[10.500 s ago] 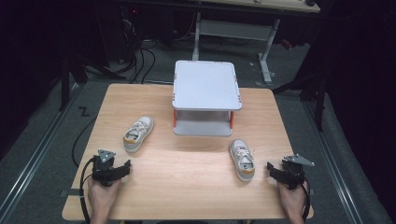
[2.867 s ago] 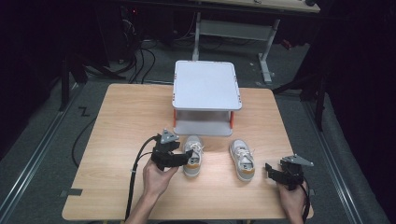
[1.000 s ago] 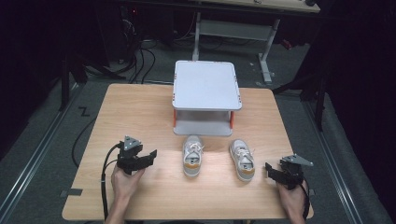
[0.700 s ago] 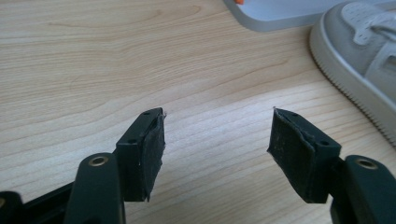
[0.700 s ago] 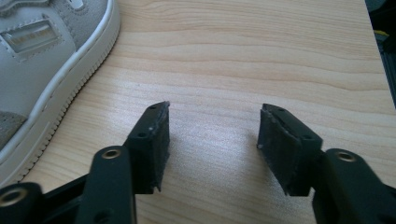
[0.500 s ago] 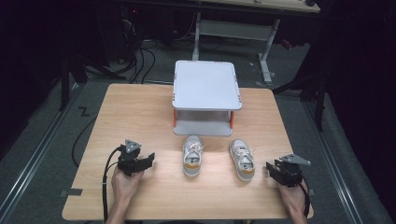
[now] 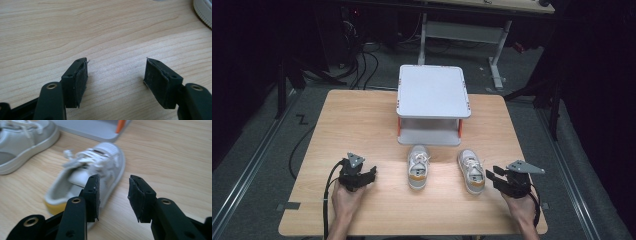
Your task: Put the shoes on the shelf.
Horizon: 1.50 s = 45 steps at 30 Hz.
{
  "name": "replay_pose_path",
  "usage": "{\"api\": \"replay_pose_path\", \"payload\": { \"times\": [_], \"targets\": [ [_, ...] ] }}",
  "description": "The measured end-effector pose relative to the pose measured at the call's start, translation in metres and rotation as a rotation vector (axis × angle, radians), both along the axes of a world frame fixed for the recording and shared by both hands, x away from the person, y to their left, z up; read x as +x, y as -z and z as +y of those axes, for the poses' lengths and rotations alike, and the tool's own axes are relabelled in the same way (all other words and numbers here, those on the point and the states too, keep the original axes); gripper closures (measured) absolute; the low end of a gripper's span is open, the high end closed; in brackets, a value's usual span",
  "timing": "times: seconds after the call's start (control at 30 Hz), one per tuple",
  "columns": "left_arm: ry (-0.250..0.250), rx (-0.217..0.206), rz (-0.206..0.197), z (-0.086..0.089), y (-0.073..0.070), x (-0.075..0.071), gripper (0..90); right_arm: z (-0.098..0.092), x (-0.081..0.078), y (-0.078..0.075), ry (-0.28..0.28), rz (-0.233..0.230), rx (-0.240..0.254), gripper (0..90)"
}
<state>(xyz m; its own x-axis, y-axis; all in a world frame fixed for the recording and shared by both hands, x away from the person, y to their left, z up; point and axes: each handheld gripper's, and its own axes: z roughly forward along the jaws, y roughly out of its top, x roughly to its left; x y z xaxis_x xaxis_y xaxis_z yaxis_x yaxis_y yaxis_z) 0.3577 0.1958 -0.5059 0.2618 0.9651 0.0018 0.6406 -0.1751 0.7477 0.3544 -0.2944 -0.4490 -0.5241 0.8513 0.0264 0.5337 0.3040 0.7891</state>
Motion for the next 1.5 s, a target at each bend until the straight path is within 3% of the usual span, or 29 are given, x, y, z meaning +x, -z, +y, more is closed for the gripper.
{"api": "replay_pose_path", "payload": {
  "times": [0.03,0.13,0.23,0.27,0.37,0.53,0.57,0.73,0.93,1.5],
  "targets": [
    [-0.002,0.000,0.000,0.000,0.000,0.000,34.9,0.007,0.002,-0.002,-0.028,0.006,-0.006,61.3],
    [0.003,-0.001,0.001,0.000,0.000,0.000,33.6,0.014,0.007,-0.003,-0.041,0.020,-0.018,60.9],
    [0.005,0.000,0.001,0.000,0.000,0.000,33.4,0.022,0.016,0.000,-0.058,0.042,-0.063,60.3],
    [0.004,-0.001,0.001,0.000,0.000,0.000,33.4,0.026,0.022,0.004,-0.072,0.069,-0.091,60.5],
    [0.006,0.000,0.001,0.000,0.000,0.000,33.3,0.030,0.025,0.006,-0.071,0.078,-0.121,62.8],
    [0.006,-0.001,0.001,0.000,0.000,0.000,33.1,0.028,0.023,0.004,-0.049,0.055,-0.145,73.8],
    [0.007,-0.001,0.001,0.000,0.000,0.000,33.1,0.029,0.020,0.002,-0.036,0.032,-0.172,78.0],
    [0.007,-0.002,0.001,0.000,0.000,0.000,32.9,0.030,0.018,0.001,-0.006,0.002,-0.194,80.9],
    [0.008,-0.002,0.002,0.000,0.000,0.000,32.8,0.031,0.018,-0.002,0.008,-0.002,-0.176,81.5],
    [0.010,-0.003,0.002,0.000,0.000,0.000,32.3,0.097,0.024,-0.021,-0.055,-0.064,-0.229,81.5]
  ]
}}
